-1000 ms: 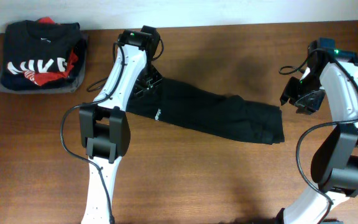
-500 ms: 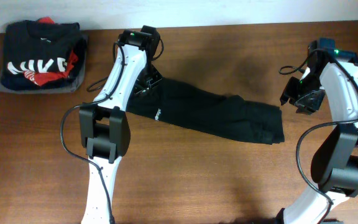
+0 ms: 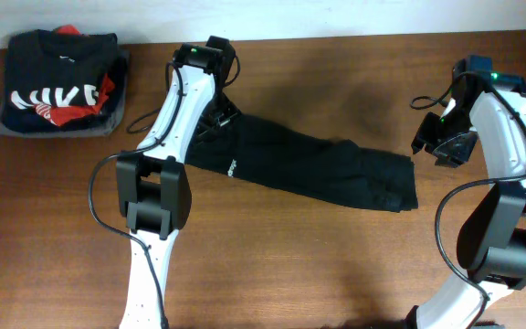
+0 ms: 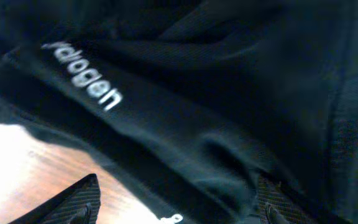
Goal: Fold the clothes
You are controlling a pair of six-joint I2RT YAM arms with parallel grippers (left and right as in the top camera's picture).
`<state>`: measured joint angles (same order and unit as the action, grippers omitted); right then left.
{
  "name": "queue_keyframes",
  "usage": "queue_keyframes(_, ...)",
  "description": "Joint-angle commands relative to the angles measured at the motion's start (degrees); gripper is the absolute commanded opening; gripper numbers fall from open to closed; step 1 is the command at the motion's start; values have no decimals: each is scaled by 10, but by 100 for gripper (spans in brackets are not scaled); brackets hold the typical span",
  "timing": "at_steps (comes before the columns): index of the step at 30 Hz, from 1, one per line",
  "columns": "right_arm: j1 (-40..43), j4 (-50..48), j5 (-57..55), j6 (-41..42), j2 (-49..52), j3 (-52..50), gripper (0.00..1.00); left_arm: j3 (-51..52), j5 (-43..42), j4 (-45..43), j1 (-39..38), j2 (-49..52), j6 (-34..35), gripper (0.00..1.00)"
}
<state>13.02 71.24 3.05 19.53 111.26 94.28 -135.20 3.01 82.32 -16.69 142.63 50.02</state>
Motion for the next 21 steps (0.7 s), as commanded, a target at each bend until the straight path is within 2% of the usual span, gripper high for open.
queue_keyframes(1, -4, -1, 3, 3, -13, -2, 53, 13, -14, -14, 4, 13, 5, 80)
queue_keyframes(5, -4, -1, 3, 3, -13, -2, 53, 33, -22, -30, 4, 13, 5, 79)
queue_keyframes(10, -4, -1, 3, 3, -13, -2, 53, 45, -16, -34, 6, 13, 4, 68)
queue_keyframes(14, -4, -1, 3, 3, -13, -2, 53, 45, 18, -28, 9, 11, 4, 54)
queue_keyframes(16, -4, -1, 3, 3, -13, -2, 53, 45, 34, -17, 12, 8, 4, 42)
queue_keyframes(21, -4, -2, 4, 3, -13, -2, 53, 44, 67, 3, 20, -7, -3, 33)
